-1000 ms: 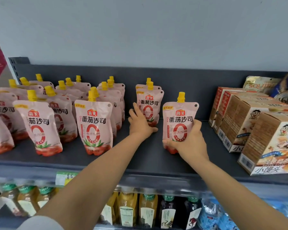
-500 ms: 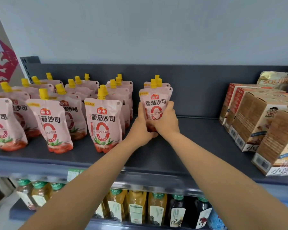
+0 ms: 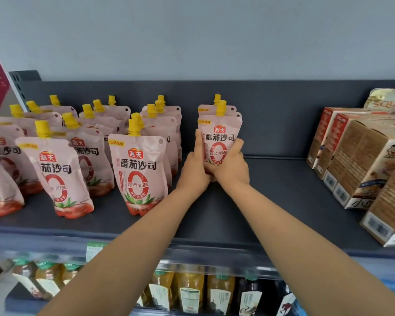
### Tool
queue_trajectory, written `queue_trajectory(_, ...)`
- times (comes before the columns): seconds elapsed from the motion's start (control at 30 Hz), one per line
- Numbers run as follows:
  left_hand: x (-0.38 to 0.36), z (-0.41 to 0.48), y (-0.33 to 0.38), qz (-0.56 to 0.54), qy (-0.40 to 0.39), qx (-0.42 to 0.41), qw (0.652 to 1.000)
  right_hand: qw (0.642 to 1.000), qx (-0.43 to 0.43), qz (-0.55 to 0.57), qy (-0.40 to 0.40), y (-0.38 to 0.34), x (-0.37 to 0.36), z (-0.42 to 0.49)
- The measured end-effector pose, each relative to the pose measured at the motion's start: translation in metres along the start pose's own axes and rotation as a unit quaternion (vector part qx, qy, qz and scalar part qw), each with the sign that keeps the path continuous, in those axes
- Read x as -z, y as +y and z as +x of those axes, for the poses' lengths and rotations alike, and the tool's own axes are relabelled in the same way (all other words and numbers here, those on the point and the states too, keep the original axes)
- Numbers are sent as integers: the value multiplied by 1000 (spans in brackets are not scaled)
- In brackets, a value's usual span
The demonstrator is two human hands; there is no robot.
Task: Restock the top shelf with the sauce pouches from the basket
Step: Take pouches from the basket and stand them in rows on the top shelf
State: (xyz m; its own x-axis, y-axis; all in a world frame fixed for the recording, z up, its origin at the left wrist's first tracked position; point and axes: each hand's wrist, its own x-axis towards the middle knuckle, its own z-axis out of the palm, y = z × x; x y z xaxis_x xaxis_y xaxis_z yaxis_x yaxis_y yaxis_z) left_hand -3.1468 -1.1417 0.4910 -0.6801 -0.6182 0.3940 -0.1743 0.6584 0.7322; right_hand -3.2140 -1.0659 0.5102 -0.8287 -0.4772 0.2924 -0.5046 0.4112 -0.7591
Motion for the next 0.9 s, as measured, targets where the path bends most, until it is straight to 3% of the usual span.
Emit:
queue_trajectory(0.3, 14, -15, 15, 63, -35, 39, 997, 998, -6, -49, -42, 14, 36, -25)
queue_trajectory(0.5, 32, -70, 61, 186, -1, 55, 981, 977, 92, -190, -1, 23, 118, -84)
queue_trajectory(0.63, 21, -132, 104, 260, 66, -36, 963, 961, 159, -220, 53, 44, 176, -139)
queue_trajectory(0.73, 1, -184, 121, 285, 81, -112, 948, 963, 156, -216, 43, 76, 205, -183)
queue_trajectory(0.9, -53, -264, 111, 287, -18, -200, 937, 969, 65, -239, -23, 149, 218, -245)
